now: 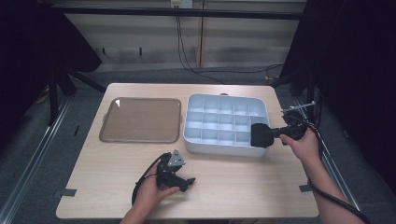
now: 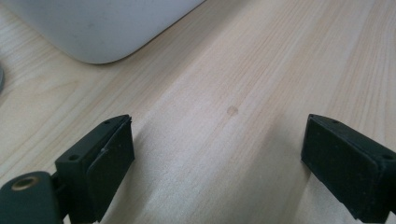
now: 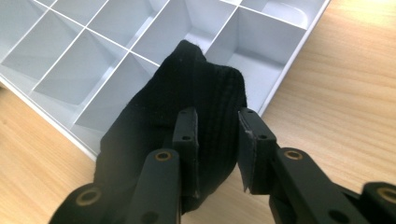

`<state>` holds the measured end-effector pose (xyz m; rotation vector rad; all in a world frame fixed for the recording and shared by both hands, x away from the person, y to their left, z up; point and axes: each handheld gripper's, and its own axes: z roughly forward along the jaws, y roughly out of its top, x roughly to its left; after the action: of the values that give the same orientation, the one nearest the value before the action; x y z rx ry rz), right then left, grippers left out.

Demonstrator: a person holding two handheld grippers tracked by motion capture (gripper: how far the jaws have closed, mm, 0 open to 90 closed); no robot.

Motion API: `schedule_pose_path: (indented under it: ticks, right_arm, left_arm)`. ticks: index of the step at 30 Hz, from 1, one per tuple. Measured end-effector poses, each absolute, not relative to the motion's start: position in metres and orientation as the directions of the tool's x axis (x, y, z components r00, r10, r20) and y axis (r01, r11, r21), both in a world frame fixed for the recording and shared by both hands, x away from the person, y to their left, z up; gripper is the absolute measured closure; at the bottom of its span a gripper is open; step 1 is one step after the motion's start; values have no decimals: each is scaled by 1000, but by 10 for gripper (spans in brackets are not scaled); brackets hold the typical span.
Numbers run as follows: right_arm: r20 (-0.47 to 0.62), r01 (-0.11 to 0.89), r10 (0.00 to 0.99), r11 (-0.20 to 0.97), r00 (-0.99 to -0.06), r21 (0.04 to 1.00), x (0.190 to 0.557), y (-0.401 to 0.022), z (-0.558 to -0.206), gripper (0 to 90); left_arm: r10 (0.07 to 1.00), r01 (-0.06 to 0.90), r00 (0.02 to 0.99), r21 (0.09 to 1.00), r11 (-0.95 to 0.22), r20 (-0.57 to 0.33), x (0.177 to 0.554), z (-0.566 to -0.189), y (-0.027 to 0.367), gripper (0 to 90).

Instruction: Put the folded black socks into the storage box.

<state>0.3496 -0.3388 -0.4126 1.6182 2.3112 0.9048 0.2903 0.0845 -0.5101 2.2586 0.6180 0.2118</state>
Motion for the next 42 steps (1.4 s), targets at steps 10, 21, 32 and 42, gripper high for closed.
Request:
schedule_pose_path:
  ticks: [10,21,32,42]
  right_arm:
    - [164,784,911,222,-379,579,349,-340,-414,620]
    - [156,779,914,217,-373,588,349,-339,-407,584]
    - [147,772,916,219,-373,597,349,-338,-399,556]
    - [143,765,912,228,-384,602,351,-333,-392,540]
  left_arm:
    - [488,360,872,719,-595,-33,291,-510,85,90]
    - [488,360,872,718,-595,-33,291,-510,85,90]
    - [488,360,872,718,-595,-33,291,-510,85,90]
    - [494,366,868,723,-585,-40,290,-510,84,90]
